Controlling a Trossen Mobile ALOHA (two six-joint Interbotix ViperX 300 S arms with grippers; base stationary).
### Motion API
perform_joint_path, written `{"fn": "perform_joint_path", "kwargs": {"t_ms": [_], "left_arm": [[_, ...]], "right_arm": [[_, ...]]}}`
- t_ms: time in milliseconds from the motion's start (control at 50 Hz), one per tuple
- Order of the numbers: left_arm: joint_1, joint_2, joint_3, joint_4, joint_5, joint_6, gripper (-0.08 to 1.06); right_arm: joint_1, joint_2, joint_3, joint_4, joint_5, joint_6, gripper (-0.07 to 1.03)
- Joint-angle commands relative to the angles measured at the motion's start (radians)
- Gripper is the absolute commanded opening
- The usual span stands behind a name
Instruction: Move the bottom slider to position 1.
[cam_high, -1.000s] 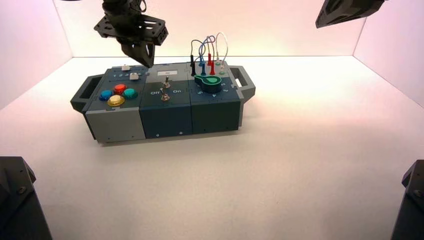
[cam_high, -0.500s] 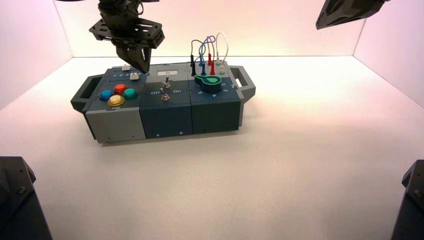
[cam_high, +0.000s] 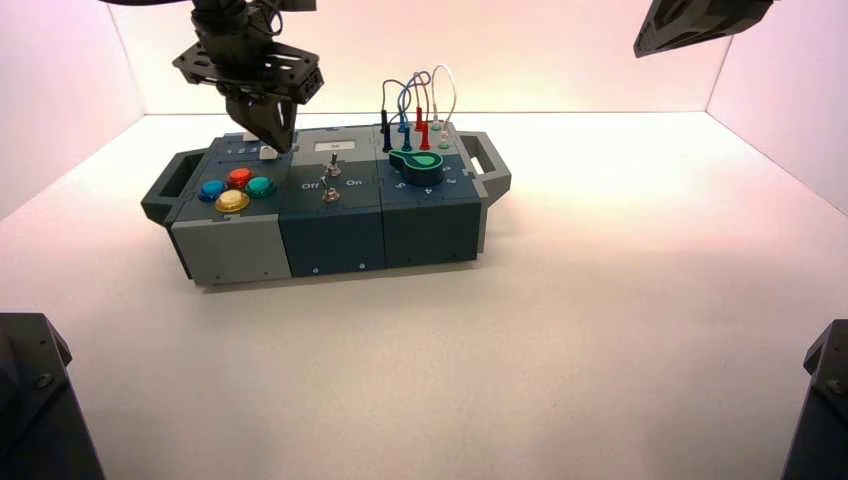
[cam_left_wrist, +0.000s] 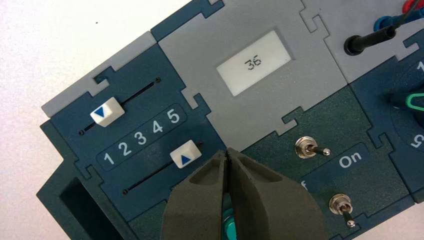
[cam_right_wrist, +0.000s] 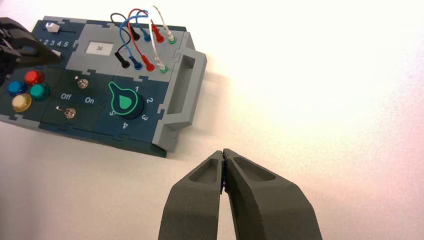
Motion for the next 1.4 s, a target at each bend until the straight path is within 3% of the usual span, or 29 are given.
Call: {"fn": "perform_joint_path", "kwargs": {"t_ms": [20,300,980,1400], "left_arm": [[0.02,-0.021,-0.008,0.005,-0.003,0.011,-0.03],[0.048,-0.018,-0.014,0.006,-0.003,0.032,-0.03],[0.049,0.012,-0.052,0.005,-0.003,0.035,-0.03],[0.055,0.014,-0.041,0.005,-0.002,0.048,-0.03]], "right_arm": [[0.005,-0.003,-0.028,0.0,-0.005,0.0,-0.02],[0.005,-0.003,-0.028,0.0,-0.003,0.0,-0.02],[0.003,-0.003,-0.029,-0.002,-0.005,0.0,-0.02],[0.002,-0.003,-0.029,-0.003,-0.005,0.0,-0.02]]}}
